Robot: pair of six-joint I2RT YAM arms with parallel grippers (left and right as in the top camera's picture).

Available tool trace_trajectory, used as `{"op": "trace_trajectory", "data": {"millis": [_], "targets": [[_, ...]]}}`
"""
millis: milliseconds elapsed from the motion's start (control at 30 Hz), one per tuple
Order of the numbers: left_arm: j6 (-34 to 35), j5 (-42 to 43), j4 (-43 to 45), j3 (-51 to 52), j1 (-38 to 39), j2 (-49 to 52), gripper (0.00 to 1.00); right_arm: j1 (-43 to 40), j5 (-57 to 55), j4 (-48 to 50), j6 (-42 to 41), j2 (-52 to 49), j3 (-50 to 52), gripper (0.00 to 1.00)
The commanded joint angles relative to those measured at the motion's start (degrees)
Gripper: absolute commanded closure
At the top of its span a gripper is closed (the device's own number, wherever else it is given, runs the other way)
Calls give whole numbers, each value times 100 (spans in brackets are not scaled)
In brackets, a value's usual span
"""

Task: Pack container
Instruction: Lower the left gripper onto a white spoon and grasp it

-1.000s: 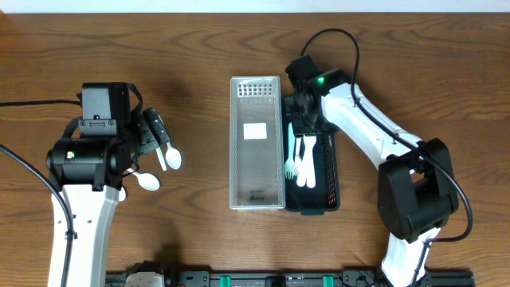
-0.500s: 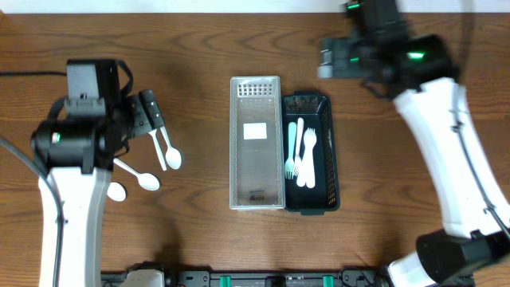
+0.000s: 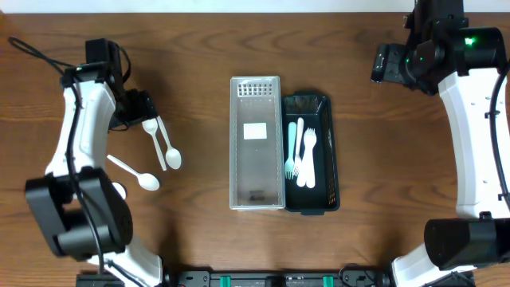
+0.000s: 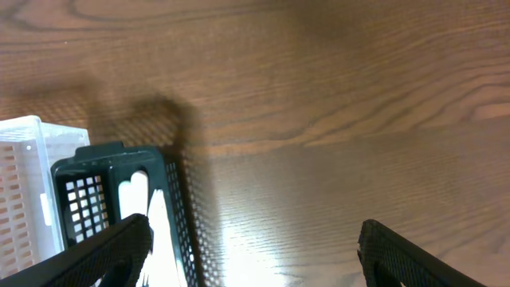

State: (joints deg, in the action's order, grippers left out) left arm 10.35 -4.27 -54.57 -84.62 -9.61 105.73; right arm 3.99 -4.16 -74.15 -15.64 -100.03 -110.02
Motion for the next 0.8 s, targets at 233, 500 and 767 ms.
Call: {"op": "trace_trajectory", "data": {"millis": [233, 500, 767], "targets": [[-225, 131, 155, 22, -13, 1014, 2, -24, 55, 63, 74, -9, 28, 14], [-328, 223, 411, 376, -35, 1220, 2, -24, 55, 63, 72, -9, 28, 14], [-568, 562, 721, 695, -35, 1226, 0, -24, 55, 61, 72, -9, 28, 14]]}}
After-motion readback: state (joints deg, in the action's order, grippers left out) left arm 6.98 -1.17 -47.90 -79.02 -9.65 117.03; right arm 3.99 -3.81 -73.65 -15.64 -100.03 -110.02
